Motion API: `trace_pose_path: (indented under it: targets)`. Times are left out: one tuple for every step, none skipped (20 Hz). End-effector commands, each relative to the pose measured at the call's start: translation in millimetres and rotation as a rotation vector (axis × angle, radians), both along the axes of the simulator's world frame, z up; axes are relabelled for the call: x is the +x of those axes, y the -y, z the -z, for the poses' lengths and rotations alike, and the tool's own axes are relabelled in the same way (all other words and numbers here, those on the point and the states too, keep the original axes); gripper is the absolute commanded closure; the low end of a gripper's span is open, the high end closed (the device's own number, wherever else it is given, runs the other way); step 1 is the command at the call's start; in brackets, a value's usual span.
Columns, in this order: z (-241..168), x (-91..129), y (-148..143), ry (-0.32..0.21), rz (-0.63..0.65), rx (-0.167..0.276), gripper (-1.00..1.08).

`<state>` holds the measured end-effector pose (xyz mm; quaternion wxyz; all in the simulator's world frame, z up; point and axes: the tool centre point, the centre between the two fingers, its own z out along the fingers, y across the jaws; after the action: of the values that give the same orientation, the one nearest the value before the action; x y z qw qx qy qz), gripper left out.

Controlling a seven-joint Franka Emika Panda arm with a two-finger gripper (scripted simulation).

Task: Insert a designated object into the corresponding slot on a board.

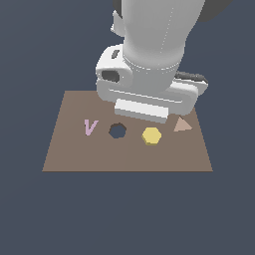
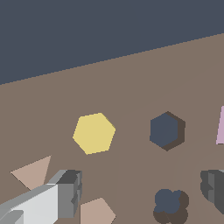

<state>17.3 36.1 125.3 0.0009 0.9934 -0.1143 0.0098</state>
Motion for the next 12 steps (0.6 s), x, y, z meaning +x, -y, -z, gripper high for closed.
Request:
trace_pose_path:
  targets:
    - [15,4,-8,-0.004,0.062,0.001,-0.92]
    - [20,5,-12,-0.005,0.086,0.001,-0.92]
    - [25,7,-14,-0.006,0.109,0.001,-0.92]
    - [31,9,-17,-0.007,0.131,0.002,-0.92]
    - [35,10,-20,-0.009,0.152,0.002,-0.92]
    - [40,12,-22,-0.01,0.172,0.002,-0.92]
    - [44,14,-24,-0.011,0.191,0.003,-0.92]
    - [48,15,-27,-0.012,0.208,0.003,-0.92]
    - [52,17,-28,-0.013,0.225,0.004,-0.92]
    - [56,18,-30,-0.013,0.24,0.004,-0.92]
    - [59,20,-32,-0.014,0.255,0.004,-0.92]
    - [62,21,-33,-0.015,0.268,0.005,-0.92]
